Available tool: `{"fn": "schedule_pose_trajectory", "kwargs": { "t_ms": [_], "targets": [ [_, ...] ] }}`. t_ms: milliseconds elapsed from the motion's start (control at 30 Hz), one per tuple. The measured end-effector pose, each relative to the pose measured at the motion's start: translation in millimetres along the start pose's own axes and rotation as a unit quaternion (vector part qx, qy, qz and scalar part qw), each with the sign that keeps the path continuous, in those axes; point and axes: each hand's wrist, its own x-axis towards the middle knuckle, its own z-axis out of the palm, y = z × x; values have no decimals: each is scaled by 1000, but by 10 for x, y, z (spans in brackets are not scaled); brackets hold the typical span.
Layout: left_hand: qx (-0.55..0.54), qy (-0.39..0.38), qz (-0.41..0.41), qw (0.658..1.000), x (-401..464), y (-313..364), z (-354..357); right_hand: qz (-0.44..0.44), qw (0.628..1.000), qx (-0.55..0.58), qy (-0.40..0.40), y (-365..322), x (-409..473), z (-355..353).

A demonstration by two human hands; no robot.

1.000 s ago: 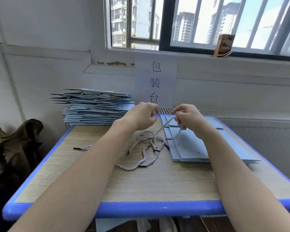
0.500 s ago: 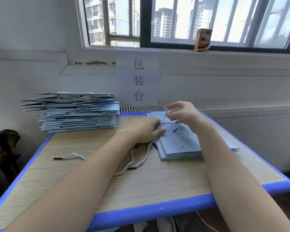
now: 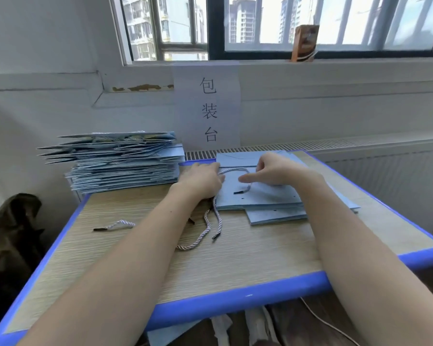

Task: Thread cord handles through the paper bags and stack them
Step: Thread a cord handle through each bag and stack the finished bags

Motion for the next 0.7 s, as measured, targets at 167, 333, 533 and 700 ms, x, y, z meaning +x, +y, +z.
{"fn": "schedule_pose_trajectory", "kwargs": {
  "t_ms": [167, 333, 533, 700],
  "targets": [
    [-24, 25, -20, 999, 74, -46, 51, -30, 997, -24, -61, -114, -96, -31],
    [-72, 54, 65, 994, 43, -39, 20, -42, 999, -11, -1, -82, -46, 27],
    [-121, 71, 96, 985, 30, -46, 18, -76, 981, 170, 47, -81, -54, 6],
    [-212, 87, 120, 966, -111, -5, -198, -81, 973, 217, -19, -100, -106, 2]
  ]
}}
